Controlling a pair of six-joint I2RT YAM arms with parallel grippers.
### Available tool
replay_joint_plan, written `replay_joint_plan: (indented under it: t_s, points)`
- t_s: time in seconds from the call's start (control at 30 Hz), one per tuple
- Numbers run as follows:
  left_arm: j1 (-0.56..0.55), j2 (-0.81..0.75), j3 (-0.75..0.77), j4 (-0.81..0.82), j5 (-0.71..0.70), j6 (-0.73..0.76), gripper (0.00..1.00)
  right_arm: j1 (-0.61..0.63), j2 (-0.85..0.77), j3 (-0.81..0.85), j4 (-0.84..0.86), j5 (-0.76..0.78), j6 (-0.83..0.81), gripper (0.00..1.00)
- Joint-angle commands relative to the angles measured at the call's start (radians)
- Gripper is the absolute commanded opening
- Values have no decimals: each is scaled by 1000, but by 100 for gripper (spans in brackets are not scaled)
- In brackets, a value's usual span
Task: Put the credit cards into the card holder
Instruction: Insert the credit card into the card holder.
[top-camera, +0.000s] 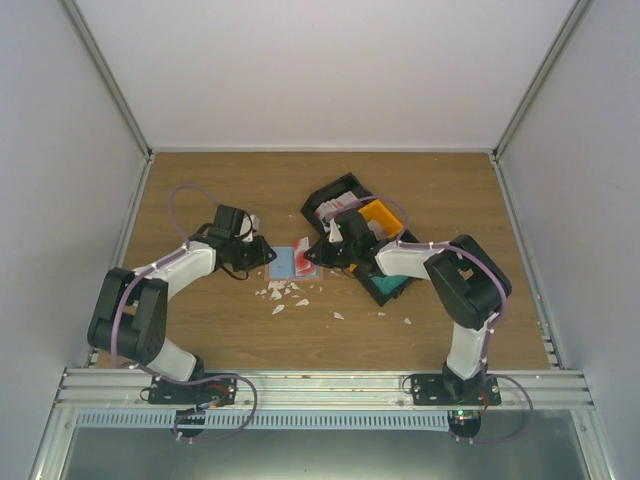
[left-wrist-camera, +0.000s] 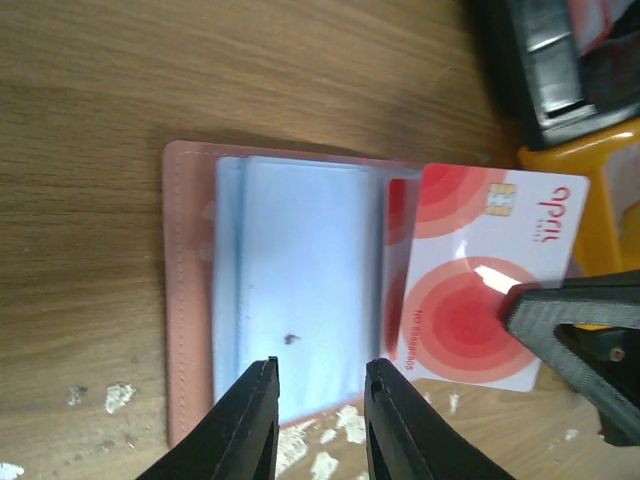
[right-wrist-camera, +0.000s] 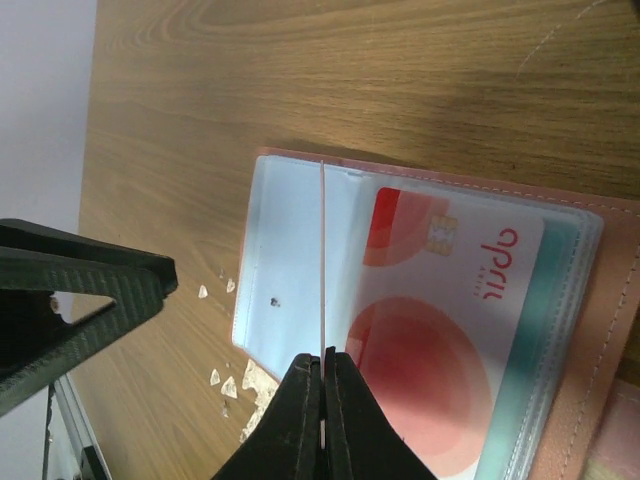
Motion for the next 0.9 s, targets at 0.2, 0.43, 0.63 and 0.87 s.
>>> replay_joint_plan:
  t_s: [0.2,0.43,0.63,0.87]
  points:
    - [6,93,-28,65,-76,-2,35,12,84,13,95,12,94,1]
    - [7,122,-56,63,-86,-4,31,14,123,16,81,-3,140,1]
    - [5,141,-79,79,-55,-1,21,25,145,14,59,-7,166,0]
    - [6,142,-93,87,-49,9,14,38,179,11,80,-41,188,1]
